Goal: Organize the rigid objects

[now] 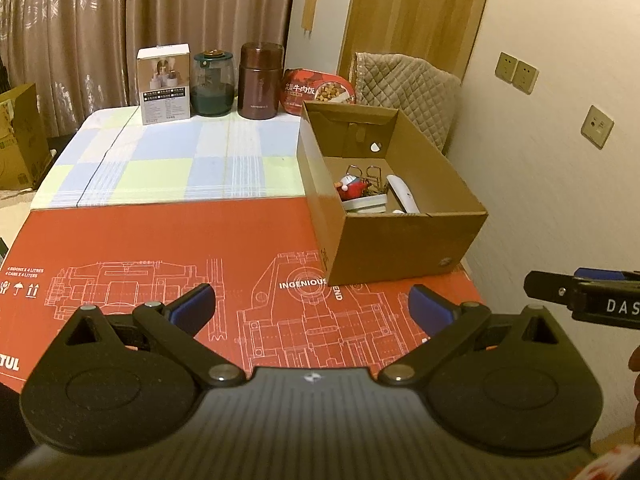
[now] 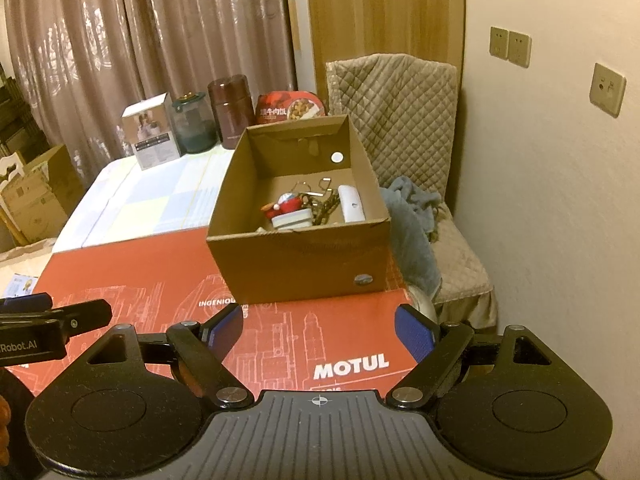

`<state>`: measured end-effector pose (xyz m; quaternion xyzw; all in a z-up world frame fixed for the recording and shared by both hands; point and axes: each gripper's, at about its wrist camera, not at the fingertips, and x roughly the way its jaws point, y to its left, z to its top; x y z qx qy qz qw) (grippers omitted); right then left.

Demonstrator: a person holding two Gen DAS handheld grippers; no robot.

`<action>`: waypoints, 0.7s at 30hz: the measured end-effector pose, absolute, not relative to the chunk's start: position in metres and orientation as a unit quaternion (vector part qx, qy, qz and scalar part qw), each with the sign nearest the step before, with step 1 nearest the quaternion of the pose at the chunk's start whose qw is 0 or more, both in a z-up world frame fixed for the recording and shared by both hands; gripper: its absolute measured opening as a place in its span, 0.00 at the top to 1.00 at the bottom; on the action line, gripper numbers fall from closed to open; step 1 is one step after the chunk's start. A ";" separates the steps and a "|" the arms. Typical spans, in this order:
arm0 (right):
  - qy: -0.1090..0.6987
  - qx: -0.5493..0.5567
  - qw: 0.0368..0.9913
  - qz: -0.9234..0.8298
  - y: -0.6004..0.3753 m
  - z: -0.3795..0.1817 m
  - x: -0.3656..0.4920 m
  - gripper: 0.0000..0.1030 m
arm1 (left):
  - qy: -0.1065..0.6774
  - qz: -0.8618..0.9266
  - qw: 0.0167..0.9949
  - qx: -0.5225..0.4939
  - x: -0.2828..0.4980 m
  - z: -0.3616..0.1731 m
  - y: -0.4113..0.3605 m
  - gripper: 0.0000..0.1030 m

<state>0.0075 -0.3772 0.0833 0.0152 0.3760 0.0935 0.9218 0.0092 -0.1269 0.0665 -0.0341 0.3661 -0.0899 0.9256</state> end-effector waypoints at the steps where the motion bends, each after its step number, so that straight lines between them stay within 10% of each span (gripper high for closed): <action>1: 0.377 0.016 0.921 0.094 -0.377 0.083 0.007 0.22 | 0.365 -0.090 0.926 -0.032 0.008 0.067 -0.127 0.02; 21: 0.379 0.006 0.919 0.109 -0.364 0.082 -0.005 0.22 | 0.358 -0.098 0.928 -0.017 0.000 0.066 -0.136 0.02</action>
